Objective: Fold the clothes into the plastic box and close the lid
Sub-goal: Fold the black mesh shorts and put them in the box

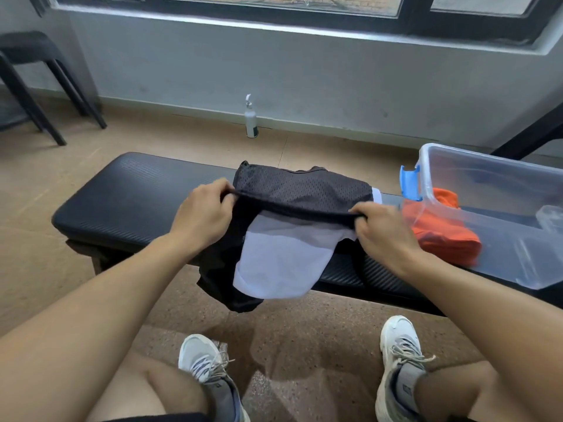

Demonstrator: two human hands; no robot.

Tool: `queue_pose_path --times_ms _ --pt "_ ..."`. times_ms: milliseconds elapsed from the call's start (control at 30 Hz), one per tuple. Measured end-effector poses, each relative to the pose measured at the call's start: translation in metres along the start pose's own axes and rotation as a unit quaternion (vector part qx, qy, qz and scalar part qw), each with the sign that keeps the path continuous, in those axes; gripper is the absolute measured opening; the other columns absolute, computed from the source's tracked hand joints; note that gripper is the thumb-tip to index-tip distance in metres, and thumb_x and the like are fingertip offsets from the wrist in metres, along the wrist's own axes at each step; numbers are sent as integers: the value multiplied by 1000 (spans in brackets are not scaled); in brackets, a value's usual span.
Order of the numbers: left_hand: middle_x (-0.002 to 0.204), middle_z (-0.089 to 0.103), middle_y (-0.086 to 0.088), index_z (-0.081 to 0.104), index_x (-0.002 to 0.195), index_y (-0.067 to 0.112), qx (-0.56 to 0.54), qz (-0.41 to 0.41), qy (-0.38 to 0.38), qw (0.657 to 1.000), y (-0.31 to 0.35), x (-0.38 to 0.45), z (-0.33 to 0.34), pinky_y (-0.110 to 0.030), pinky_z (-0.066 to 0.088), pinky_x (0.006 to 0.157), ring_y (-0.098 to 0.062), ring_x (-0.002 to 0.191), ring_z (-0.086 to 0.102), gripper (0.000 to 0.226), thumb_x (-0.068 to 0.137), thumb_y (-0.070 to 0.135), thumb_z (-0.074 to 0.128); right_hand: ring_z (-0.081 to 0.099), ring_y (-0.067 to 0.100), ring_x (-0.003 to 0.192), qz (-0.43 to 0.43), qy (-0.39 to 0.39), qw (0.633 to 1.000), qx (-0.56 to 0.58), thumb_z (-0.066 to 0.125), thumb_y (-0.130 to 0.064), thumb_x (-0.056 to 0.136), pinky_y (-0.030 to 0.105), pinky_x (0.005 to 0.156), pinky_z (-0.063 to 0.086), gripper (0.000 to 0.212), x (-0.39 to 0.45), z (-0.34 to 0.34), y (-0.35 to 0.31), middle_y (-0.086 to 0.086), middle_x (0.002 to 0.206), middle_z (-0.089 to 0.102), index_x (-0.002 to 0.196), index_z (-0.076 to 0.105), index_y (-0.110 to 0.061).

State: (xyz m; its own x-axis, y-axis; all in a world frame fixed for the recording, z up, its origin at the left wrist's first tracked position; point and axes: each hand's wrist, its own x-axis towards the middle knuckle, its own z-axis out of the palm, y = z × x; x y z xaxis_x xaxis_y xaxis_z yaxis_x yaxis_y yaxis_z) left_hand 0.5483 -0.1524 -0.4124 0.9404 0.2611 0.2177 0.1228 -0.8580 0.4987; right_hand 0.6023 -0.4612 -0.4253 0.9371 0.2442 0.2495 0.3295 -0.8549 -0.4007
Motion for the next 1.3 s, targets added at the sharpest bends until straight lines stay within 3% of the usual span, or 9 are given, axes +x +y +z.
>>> queue_pose_path --times_ms 133,233,367,467,700,900,1033,1167,1300 --pt "95 65 -4 63 101 17 -102 89 63 989 5 4 -15 -38 42 72 -22 88 56 16 103 29 53 59 21 83 -75 195 964 167 49 9 79 15 80 41 27 7 -22 -17 5 82 68 81 71 -6" --pt "86 67 4 65 90 27 -116 150 -9 982 7 5 -33 -31 41 68 -13 79 59 9 98 26 63 50 14 68 -108 208 955 185 43 5 74 17 66 39 22 5 -44 -27 3 69 59 70 62 -4" --pt "75 69 16 67 79 37 -104 153 -181 966 4 -3 -52 -29 47 64 -4 68 62 16 93 31 69 52 8 64 -118 -63 988 76 45 -7 78 24 63 40 20 -6 -65 -25 -3 61 57 69 62 -14" --pt "71 69 12 69 78 28 -46 116 -300 946 -5 -7 -53 -28 46 65 -2 64 56 19 86 45 73 57 6 67 -131 -273 952 -36 51 -3 82 19 70 45 23 -14 -66 -19 -11 65 64 80 70 -14" --pt "60 64 15 65 71 26 97 69 -428 896 -11 -9 -40 -25 44 59 -3 54 54 26 86 45 75 53 24 72 -137 -442 872 -159 48 -12 81 34 73 49 15 -27 -42 -23 7 73 61 84 61 -7" --pt "75 64 6 60 79 23 64 68 -334 938 -8 9 -34 -32 44 66 -13 73 59 27 97 43 63 55 19 72 -59 -356 924 -125 47 -9 87 29 64 41 21 -11 -45 -16 -3 67 58 69 55 -18" --pt "84 67 4 61 82 26 -10 49 -164 985 -11 29 -32 -39 50 73 -17 82 62 24 94 46 64 57 33 79 8 -117 988 -101 46 -9 87 36 67 46 18 2 -47 -11 3 73 59 74 52 -20" --pt "92 68 8 63 83 37 -50 93 -159 982 -6 55 -29 -39 53 78 -18 91 63 12 94 39 67 58 37 98 -14 -55 987 -150 46 0 83 44 82 49 32 17 -35 -20 11 101 65 109 58 -15" --pt "100 72 4 67 92 34 -17 109 -134 985 5 80 -15 -41 52 87 -22 99 64 9 98 28 64 56 35 99 -48 -13 958 -282 41 3 90 38 77 35 28 41 -27 -15 13 103 67 111 52 -11"
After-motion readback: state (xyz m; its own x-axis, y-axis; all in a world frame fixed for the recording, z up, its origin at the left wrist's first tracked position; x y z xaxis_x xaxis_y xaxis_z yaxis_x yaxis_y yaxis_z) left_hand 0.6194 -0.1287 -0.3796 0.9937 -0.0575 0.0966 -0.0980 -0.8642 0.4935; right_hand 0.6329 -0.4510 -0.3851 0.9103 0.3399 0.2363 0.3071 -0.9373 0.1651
